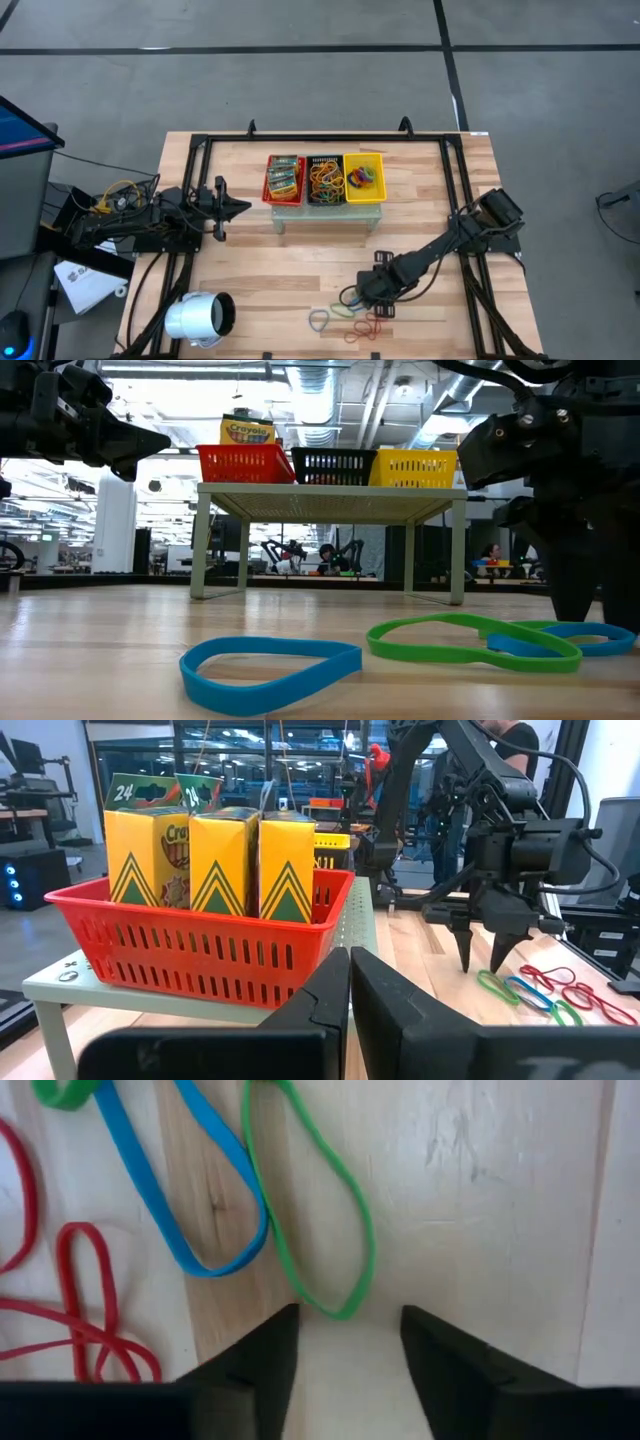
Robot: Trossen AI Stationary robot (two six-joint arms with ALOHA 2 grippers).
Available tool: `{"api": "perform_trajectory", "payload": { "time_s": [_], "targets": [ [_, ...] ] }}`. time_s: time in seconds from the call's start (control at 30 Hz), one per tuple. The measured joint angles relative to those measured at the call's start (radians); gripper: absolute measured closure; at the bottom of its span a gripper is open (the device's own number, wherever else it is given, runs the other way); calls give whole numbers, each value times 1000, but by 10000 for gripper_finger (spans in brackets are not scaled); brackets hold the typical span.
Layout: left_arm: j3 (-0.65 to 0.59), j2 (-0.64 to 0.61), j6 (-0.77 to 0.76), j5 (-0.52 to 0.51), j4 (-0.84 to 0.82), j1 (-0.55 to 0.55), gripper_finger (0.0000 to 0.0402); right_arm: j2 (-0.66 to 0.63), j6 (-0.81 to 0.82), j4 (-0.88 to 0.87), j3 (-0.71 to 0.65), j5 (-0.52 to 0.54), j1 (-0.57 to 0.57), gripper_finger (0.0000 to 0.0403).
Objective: Pick & Place Office Desk Supplies
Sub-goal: Put the green rubber band into the black bin on the shelf
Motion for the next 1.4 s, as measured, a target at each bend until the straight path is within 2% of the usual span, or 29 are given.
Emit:
{"api": "perform_trajectory", "payload": {
  "time_s": [0.17,0.5,0.9,1.17,1.4],
  "targets": [
    [0,0,0,0,0,0,394,1,-2,14,-1,13,1,281],
    [0,0,0,0,0,0,394,2,-10,21,-2,17,4,301],
    [0,0,0,0,0,0,394,3,-12,44,-2,17,4,396],
    [0,0,0,1,-1,0,394,-27,28,42,-6,17,8,400],
    [0,0,0,1,-1,0,394,-192,56,-5,-5,80,22,401]
  ]
}}
